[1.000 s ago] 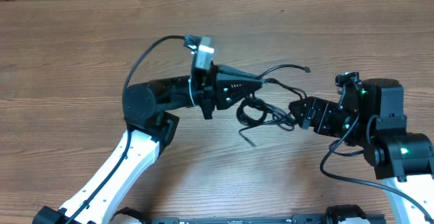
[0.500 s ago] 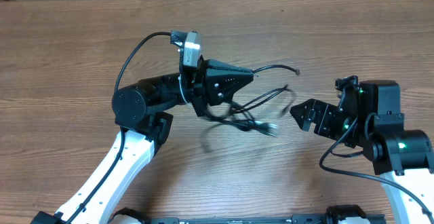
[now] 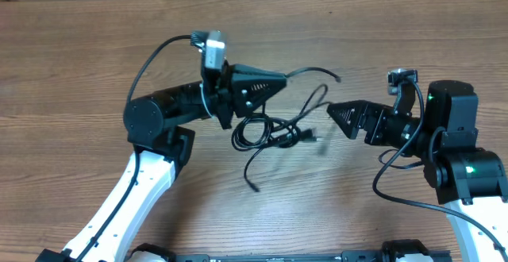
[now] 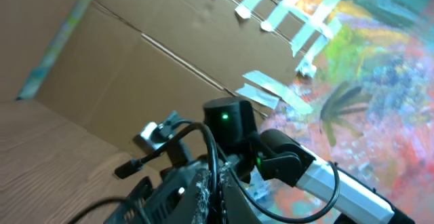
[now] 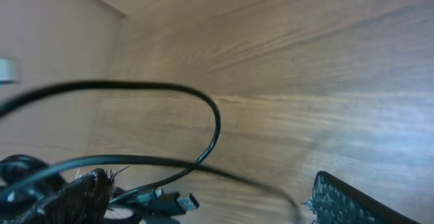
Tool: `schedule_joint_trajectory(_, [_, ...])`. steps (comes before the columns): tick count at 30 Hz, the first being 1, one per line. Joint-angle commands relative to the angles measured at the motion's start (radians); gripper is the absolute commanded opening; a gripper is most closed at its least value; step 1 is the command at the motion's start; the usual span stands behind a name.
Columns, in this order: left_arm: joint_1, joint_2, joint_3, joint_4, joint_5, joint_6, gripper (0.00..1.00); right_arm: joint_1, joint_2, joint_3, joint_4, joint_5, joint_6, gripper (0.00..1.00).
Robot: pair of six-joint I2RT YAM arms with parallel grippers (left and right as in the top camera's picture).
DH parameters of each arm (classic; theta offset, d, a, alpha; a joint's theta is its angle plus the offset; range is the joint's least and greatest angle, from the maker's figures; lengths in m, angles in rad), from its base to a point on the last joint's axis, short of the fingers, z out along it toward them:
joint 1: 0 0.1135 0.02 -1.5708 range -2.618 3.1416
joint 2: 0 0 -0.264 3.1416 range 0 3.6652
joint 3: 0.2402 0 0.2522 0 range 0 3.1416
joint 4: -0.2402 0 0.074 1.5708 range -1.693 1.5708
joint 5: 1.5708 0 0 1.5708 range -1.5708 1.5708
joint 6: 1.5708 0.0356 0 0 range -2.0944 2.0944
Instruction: Untangle cables
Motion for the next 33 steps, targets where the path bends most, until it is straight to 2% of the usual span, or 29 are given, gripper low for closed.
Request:
schedule_joint_trajectory(1, [0.046,-0.026,0.028,0.007,0.024,-0.074,0.04,-0.004,-0.018,0.006,0.026,-0.015,-0.003,0.92])
schedule_joint_trajectory(6, [0.055,-0.026,0.028,0.007,0.006,-0.075,0.04,-0.003,-0.018,0.006,0.010,-0.021,-0.003,0.92])
schedule_joint_trajectory(11, [0.055,-0.026,0.028,0.006,-0.042,-0.075,0.04,-0.003,-0.018,0.005,0.013,-0.161,-0.016,0.92])
schedule_joint_trajectory(14, [0.055,-0.026,0.028,-0.001,-0.059,-0.075,0.04,-0.003,-0.018,0.005,0.017,-0.320,-0.151,0.92])
schedule_joint_trajectory(19, [0.055,-0.026,0.028,0.000,-0.060,-0.079,0.04,-0.002,-0.017,0.005,0.014,-0.480,-0.322,0.93])
schedule_joint_trajectory(26, [0.039,-0.026,0.028,0.005,-0.096,-0.124,0.04,0.023,-0.016,0.004,0.004,-0.489,-0.435,1.00])
schedule_joint_trajectory(33, [-0.016,-0.026,0.028,0.004,-0.167,-0.128,0.04,0.162,0.002,0.003,0.013,-0.484,-0.559,1.00])
